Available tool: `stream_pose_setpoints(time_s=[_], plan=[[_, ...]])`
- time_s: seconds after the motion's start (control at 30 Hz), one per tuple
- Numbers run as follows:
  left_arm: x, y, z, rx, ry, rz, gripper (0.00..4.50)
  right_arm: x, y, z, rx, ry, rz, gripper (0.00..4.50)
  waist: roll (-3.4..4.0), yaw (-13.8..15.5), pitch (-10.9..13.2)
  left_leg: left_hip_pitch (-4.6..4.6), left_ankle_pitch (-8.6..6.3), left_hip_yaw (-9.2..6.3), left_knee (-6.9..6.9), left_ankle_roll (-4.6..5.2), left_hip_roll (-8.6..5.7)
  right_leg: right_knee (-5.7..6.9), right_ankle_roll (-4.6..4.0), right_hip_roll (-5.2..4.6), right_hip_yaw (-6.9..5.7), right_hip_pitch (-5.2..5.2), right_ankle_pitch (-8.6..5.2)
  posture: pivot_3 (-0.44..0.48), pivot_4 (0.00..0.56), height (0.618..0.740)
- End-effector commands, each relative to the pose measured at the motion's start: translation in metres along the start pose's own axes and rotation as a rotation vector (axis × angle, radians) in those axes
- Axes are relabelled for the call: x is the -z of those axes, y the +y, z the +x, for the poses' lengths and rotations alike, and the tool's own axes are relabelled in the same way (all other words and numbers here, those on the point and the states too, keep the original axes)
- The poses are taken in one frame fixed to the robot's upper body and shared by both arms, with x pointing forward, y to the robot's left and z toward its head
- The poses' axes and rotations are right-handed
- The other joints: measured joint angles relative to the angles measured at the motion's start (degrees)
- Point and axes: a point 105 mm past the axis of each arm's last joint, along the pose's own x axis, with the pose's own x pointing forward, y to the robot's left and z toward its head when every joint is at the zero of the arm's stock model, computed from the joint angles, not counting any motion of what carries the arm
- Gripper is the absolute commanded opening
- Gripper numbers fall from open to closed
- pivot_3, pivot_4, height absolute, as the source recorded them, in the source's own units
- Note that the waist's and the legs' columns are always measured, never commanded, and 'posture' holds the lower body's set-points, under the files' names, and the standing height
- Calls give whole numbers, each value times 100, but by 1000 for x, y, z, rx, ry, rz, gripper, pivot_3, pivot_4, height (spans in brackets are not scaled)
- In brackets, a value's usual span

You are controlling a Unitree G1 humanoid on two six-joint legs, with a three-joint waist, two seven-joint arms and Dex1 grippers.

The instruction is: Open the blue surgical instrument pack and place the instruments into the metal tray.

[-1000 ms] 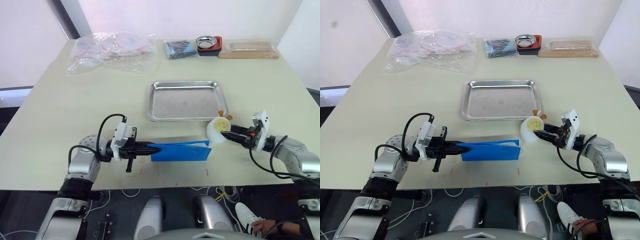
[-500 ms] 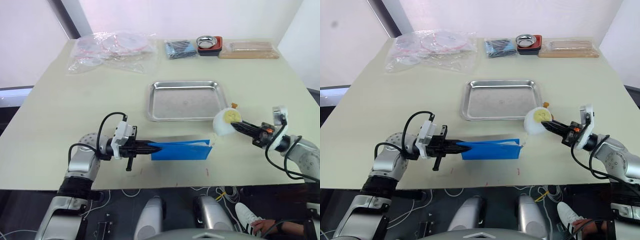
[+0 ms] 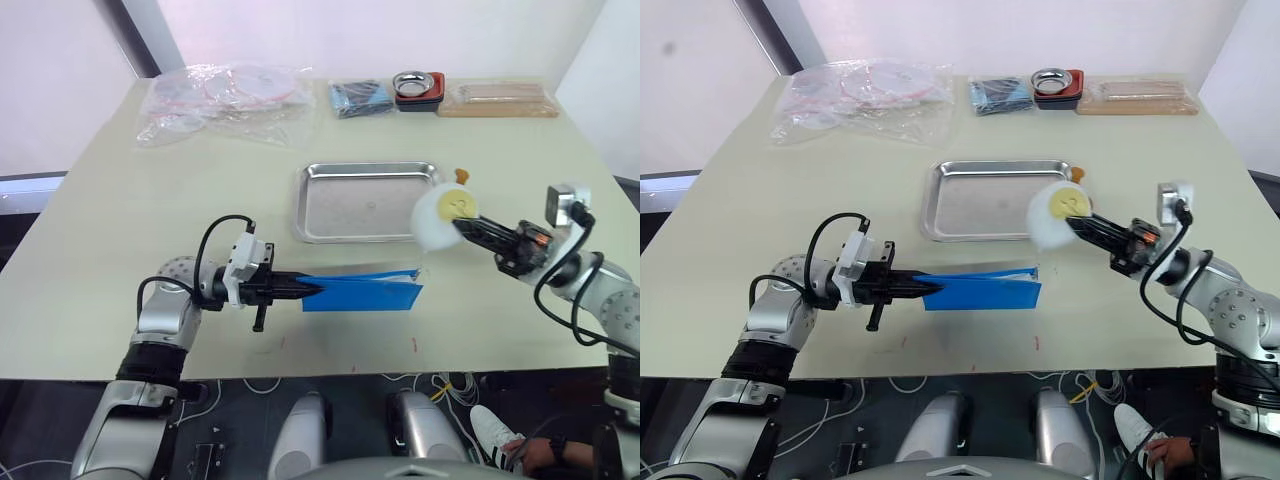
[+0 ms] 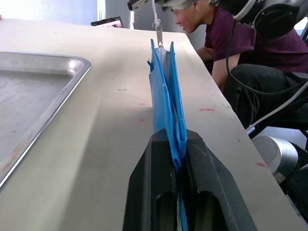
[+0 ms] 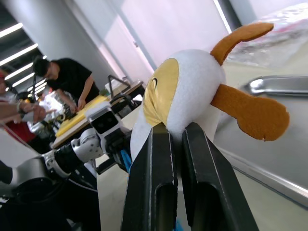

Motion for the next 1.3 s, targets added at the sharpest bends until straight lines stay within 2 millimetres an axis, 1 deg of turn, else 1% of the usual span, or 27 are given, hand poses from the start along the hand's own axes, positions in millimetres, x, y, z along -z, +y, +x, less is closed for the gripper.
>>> stream_pose_setpoints(time_s=[0.03,0.13,0.17,0.23,0.3,0.37,0.5,0.7,0.83,0.93,1.07,1.13,1.2,1.3], plan=[[1,-4,0,48,23,20,0,1,16,27,-73,46,-110,51,0,-10,0,-1,0,0,0,0,0,-1,0,-1,0,0,0,0,150,740],[3,-1,2,42,33,32,0,14,23,50,-116,109,-163,51,0,-9,0,-10,0,0,-2,0,0,1,-1,0,1,-14,0,0,150,740],[3,0,4,43,32,35,0,17,24,62,-135,123,-187,51,0,-8,0,-10,0,0,-2,0,1,2,-1,1,0,-15,0,0,150,740],[2,1,5,46,30,39,0,23,25,82,-150,136,-234,51,0,-10,0,-12,0,0,-1,0,1,4,-1,2,0,-18,1,0,150,740],[2,2,6,45,30,42,0,27,26,97,-160,138,-270,51,0,10,0,-14,0,1,0,0,1,7,0,1,1,-22,1,0,150,740],[2,2,6,44,30,44,0,30,27,108,-164,129,-291,51,-1,25,-1,-19,0,-2,0,-1,-2,3,-11,-1,-2,-22,7,0,150,740],[2,3,6,41,34,49,0,36,38,124,-225,114,-318,51,-1,19,-1,-28,0,-1,-1,-1,-7,1,-23,-7,1,-27,14,0,150,740],[2,3,3,33,38,49,0,30,51,132,-279,47,-347,51,-1,11,-1,-27,0,-4,-2,-1,-6,4,-24,-5,-2,-29,14,0,150,740],[3,2,4,33,37,47,0,27,64,138,-334,-20,-339,51,-1,-5,-1,-23,0,-5,-2,-1,-3,8,-23,0,-2,-29,14,0,150,740],[3,3,4,30,37,47,0,25,73,138,-378,-43,-336,51,-1,-4,-1,-24,0,-6,-2,0,-2,9,-24,1,-3,-29,14,0,150,740],[4,2,4,28,34,50,0,30,86,132,-490,-50,-485,51,-1,-5,0,-24,0,-3,-2,-1,-4,7,-23,-1,-1,-29,14,0,150,740],[6,2,4,28,35,50,0,47,88,128,-550,37,-579,51,-1,-11,0,-24,0,-4,-2,0,-4,7,-23,0,-2,-30,13,0,150,740],[7,2,3,28,36,49,0,64,89,122,-629,128,-622,51,-1,-10,0,-23,0,-5,-2,-1,-3,7,-23,0,-3,-30,13,0,150,740],[8,1,2,28,37,48,0,73,87,120,-663,170,-683,983,-1,-9,-1,-23,0,-5,-1,-1,-4,8,-22,0,-3,-29,13,0,150,740]])
